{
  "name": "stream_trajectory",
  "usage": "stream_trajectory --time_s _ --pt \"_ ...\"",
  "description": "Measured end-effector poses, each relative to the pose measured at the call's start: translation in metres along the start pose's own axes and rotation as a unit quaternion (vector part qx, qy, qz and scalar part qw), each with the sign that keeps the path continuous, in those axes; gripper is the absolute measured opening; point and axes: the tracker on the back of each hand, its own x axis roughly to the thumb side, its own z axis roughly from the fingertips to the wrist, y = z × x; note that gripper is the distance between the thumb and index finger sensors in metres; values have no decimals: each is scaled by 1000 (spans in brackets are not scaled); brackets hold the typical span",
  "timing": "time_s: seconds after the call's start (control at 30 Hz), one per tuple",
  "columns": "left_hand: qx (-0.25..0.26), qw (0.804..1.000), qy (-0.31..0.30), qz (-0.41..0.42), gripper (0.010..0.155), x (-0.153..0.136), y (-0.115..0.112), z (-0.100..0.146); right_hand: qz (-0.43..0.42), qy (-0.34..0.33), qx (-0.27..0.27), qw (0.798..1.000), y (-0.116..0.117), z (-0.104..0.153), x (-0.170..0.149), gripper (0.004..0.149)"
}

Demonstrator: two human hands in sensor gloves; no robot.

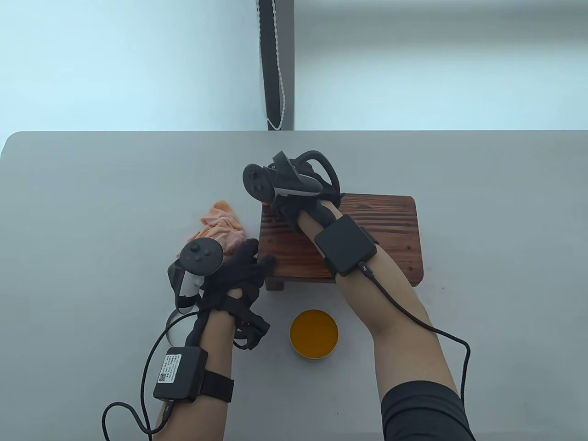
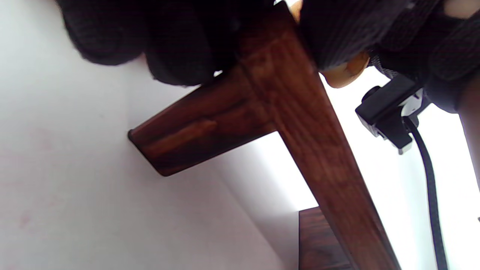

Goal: Dip and apply wood wax on stool

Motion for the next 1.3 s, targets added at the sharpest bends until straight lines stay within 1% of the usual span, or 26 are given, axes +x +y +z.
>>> stream_trajectory --time_s 0.13,0.23,0.27,0.3,0.33,0.4,0.43,0.53,0.6,0.7,0.77,0.87,0.9,0.97,1.03,1.07,1.1,1.13,1.17,1.23,1.3 --pt "-5 1000 5 12 87 -1 0 0 31 6 20 999 -2 2 -3 38" --pt "-6 1000 4 11 87 -1 0 0 27 -24 58 998 -7 13 3 39" --pt "-3 1000 2 9 87 -1 -1 0 26 -31 60 997 -8 16 7 39" --pt "-1 1000 0 8 87 -1 -1 0 25 -32 50 998 -7 17 10 38" --pt "-1 1000 -1 6 87 0 -2 0 23 -29 26 999 -5 16 12 38" --pt "-2 1000 0 1 87 1 -2 0 17 -4 -7 1000 -1 10 9 37" --pt "-2 1000 1 1 87 1 -2 0 14 10 -10 1000 0 7 6 37" --pt "-6 1000 3 7 87 0 -1 0 34 21 3 999 -1 7 1 37" --pt "-4 1000 8 -6 87 3 -1 0 57 10 15 998 -2 13 3 37" --pt "0 1000 10 -9 86 4 -1 1 36 -22 56 998 -7 22 10 37" --pt "5 1000 14 -6 86 5 -2 2 33 -24 43 998 -6 21 13 37" --pt "11 1000 18 -12 85 6 -2 3 28 15 2 999 -1 14 3 36" --pt "18 1000 21 -10 85 6 -1 3 34 30 -3 999 0 12 -3 36" --pt "15 1000 24 -12 85 6 -1 3 53 38 9 998 0 13 -8 36" --pt "17 1000 23 -12 85 6 0 2 55 11 39 998 -3 23 -5 37" --pt "15 1000 23 -10 86 6 -1 2 43 -13 55 997 -6 30 -1 37" --pt "15 1000 22 -6 85 6 -1 2 32 -25 55 998 -6 32 2 37" --pt "12 1000 21 -10 85 7 -1 3 26 -23 42 998 -5 33 3 37" --pt "15 999 20 -19 85 9 -2 3 29 -10 24 999 -3 29 1 36" --pt "14 999 23 -26 84 10 -1 4 20 20 4 1000 0 20 -7 36" --pt "16 999 24 -22 85 9 -1 4 33 36 17 999 0 16 -14 36"
